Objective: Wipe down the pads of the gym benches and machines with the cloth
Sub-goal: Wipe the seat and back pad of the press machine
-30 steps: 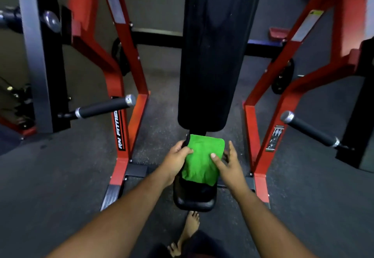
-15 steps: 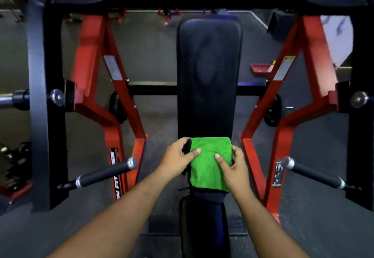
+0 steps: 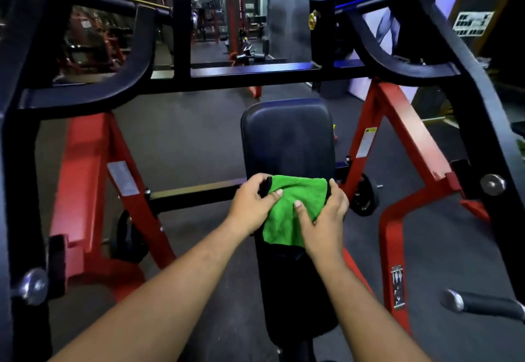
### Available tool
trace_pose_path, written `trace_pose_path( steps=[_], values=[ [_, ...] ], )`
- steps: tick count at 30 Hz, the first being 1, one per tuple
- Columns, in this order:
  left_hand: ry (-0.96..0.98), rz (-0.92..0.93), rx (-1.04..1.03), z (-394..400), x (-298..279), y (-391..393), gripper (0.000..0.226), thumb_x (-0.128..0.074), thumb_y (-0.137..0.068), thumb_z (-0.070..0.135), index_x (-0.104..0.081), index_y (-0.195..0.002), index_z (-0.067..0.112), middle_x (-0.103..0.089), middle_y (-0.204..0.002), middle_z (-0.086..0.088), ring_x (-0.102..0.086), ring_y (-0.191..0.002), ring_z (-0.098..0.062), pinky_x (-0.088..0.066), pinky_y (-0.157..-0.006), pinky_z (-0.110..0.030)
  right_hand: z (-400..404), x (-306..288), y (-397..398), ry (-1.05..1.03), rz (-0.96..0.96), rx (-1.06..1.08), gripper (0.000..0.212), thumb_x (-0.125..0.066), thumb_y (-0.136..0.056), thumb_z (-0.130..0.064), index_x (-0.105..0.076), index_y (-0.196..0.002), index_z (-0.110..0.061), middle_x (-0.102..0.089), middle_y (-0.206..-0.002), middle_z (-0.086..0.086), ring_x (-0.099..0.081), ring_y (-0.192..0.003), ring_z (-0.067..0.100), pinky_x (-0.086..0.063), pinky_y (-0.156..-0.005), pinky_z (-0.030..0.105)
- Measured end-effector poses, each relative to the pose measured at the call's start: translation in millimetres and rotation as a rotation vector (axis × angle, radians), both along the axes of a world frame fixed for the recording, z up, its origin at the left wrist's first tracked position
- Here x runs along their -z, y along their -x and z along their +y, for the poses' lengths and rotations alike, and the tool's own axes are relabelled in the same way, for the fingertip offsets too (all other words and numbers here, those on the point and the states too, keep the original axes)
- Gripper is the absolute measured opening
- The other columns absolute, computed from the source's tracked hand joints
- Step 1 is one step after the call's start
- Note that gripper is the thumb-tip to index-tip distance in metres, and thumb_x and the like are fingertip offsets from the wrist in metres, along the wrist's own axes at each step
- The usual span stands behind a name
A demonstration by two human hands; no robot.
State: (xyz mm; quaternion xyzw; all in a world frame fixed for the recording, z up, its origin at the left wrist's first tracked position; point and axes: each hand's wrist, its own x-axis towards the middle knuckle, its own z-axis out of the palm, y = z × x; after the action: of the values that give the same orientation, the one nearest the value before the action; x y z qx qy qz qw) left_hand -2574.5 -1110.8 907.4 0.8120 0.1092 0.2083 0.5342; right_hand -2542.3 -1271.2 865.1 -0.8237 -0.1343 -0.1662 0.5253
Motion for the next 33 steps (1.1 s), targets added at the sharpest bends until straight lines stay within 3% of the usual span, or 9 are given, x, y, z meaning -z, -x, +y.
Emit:
trace_pose_path(
  steps=[3, 7, 13, 17, 20, 23, 26, 30, 33],
  values=[
    [0.127, -0.066, 0.021, 18.1, -8.9, -24.8, 0.016, -0.072, -0.09, 0.006, -0.068, -0.105, 0.009, -0.077, -0.1, -0.006, -0.071, -0.087, -0.014, -0.059, -0.084, -0.038, 24.6, -7.9, -15.1, 0.109, -0.075, 0.014, 0.088, -0.067, -0.092, -0.045, -0.019, -0.161, -0.019, -0.016, -0.166, 0.012, -0.021, -0.151, 0.027, -0.026, -0.119, 0.046],
    [0.183, -0.119, 0.01, 27.2, -28.0, -50.8, 0.014, -0.068, -0.093, 0.002, -0.067, -0.106, 0.007, -0.075, -0.096, 0.001, -0.069, -0.083, -0.002, -0.055, -0.075, -0.02, 45.1, -18.7, -45.0, 0.194, -0.15, -0.06, 0.085, -0.052, -0.094, -0.061, -0.013, -0.162, -0.027, -0.006, -0.17, 0.01, -0.013, -0.155, 0.028, -0.023, -0.122, 0.052],
    [0.203, -0.122, -0.054, 39.2, -33.5, -79.4, 0.013, -0.066, -0.095, 0.006, -0.066, -0.106, 0.013, -0.076, -0.102, -0.002, -0.071, -0.093, -0.012, -0.057, -0.089, -0.034, 72.8, -27.6, -78.7, 0.34, -0.184, -0.108, 0.082, -0.036, -0.095, -0.069, 0.001, -0.161, -0.036, 0.014, -0.17, 0.002, 0.012, -0.157, 0.027, -0.004, -0.121, 0.064],
    [0.18, -0.119, -0.041, 49.4, -48.8, -96.0, 0.013, -0.064, -0.097, 0.008, -0.064, -0.106, 0.018, -0.075, -0.104, 0.0, -0.07, -0.093, -0.01, -0.057, -0.089, -0.033, 92.8, -33.4, -101.3, 0.416, -0.21, -0.128, 0.079, -0.029, -0.097, -0.067, 0.006, -0.161, -0.037, 0.016, -0.17, 0.004, 0.017, -0.156, 0.03, -0.003, -0.122, 0.067],
    [-0.161, -0.11, -0.164, 72.2, -55.1, -103.0, 0.017, -0.064, -0.097, 0.025, -0.062, -0.114, 0.021, -0.07, -0.108, 0.003, -0.067, -0.099, -0.017, -0.054, -0.091, -0.039, 118.3, -37.0, -119.2, 0.487, -0.254, -0.143, 0.075, -0.025, -0.098, -0.064, 0.004, -0.162, -0.036, 0.017, -0.17, 0.006, 0.019, -0.155, 0.031, -0.001, -0.121, 0.068],
    [-0.656, -0.083, -0.245, 104.1, -54.6, -108.3, 0.053, -0.044, -0.093, 0.056, -0.057, -0.135, 0.026, -0.055, -0.138, 0.003, -0.049, -0.127, -0.021, -0.041, -0.106, -0.044, 147.2, -34.0, -135.5, 0.561, -0.321, -0.115, 0.074, -0.037, -0.098, -0.055, -0.003, -0.161, -0.039, 0.013, -0.171, 0.006, 0.021, -0.154, 0.034, 0.003, -0.117, 0.073],
    [-0.817, 0.003, -0.176, 124.1, -55.6, -112.7, 0.078, -0.027, -0.091, 0.067, -0.03, -0.158, 0.027, -0.026, -0.164, 0.005, -0.027, -0.149, -0.018, -0.028, -0.116, -0.047, 157.3, -37.1, -155.7, 0.564, -0.44, -0.033, 0.069, -0.044, -0.097, -0.053, -0.017, -0.16, -0.043, -0.003, -0.172, 0.004, 0.008, -0.157, 0.033, 0.004, -0.117, 0.073],
    [-0.949, 0.028, -0.083, 132.9, -60.0, -123.5, 0.083, -0.015, -0.093, 0.068, 0.0, -0.162, 0.024, 0.0, -0.17, 0.007, -0.006, -0.156, -0.011, -0.017, -0.124, -0.045, 141.6, -56.0, -183.8, 0.681, -0.624, 0.018, 0.061, -0.045, -0.098, -0.055, -0.034, -0.156, -0.04, -0.025, -0.167, 0.005, -0.013, -0.157, 0.031, -0.007, -0.117, 0.073],
    [-1.024, 0.046, -0.015, 135.8, -60.7, -128.4, 0.08, -0.01, -0.094, 0.068, 0.014, -0.158, 0.028, 0.013, -0.168, 0.01, 0.005, -0.156, -0.008, -0.007, -0.127, -0.043, 109.7, -54.9, -213.5, 0.577, -0.48, 0.176, 0.058, -0.037, -0.099, -0.052, -0.038, -0.155, -0.035, -0.027, -0.167, 0.005, -0.015, -0.156, 0.032, -0.009, -0.115, 0.076]
  ],
)
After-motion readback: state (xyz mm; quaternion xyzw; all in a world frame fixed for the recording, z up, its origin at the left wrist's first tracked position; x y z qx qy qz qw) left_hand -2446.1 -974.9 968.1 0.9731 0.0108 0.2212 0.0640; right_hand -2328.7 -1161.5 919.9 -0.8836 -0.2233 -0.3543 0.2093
